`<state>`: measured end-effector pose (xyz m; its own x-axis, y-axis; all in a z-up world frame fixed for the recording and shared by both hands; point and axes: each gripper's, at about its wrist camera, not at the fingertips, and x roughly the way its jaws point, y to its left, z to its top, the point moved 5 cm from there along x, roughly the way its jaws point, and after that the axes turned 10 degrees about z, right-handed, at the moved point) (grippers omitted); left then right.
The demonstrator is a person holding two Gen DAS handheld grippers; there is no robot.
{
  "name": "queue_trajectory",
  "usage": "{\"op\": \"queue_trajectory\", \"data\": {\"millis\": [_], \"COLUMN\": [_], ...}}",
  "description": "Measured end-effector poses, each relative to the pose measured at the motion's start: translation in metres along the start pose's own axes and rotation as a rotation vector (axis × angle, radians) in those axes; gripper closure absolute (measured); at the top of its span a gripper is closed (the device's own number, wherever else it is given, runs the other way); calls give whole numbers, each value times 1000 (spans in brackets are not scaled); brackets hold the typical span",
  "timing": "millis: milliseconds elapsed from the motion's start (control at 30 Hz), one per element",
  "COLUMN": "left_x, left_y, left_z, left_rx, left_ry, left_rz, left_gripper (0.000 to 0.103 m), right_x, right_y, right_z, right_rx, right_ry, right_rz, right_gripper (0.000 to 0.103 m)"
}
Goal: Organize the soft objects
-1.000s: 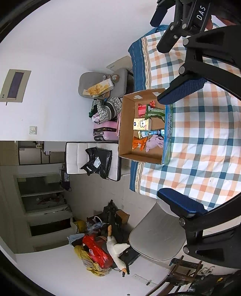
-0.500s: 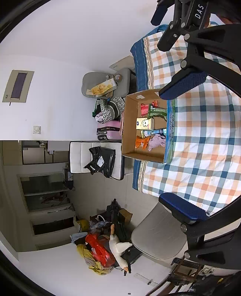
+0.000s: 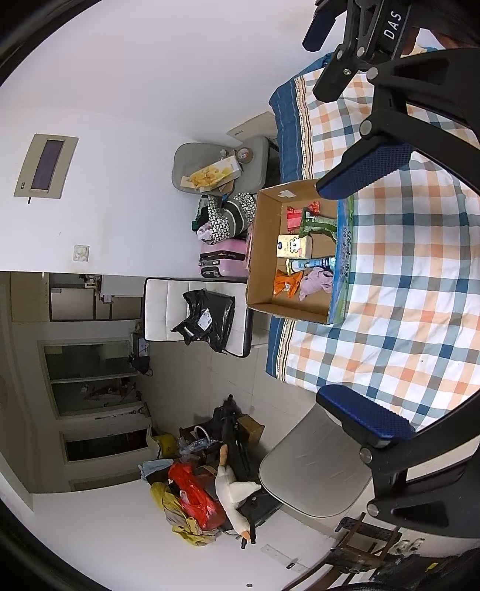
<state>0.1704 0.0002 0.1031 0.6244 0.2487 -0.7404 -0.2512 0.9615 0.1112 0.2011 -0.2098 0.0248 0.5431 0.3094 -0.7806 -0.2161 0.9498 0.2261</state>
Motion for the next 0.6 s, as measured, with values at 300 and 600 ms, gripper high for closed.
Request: {"op": "queue_trajectory", "data": {"millis": [300,600], "left_x": [-3,-4], "left_y": [0,1], "left_z": [1,-1], "left_rx": [-14,-17], "left_ry": [1,2], "left_rz": [8,7], "left_gripper": [0,0], "right_x": [-2,-3], "right_y": [3,6], "right_z": [3,2], "right_rx": [-8,-14], "right_ry": [-1,-6], "right_rz": [0,-4], "right_gripper": [0,0]}}
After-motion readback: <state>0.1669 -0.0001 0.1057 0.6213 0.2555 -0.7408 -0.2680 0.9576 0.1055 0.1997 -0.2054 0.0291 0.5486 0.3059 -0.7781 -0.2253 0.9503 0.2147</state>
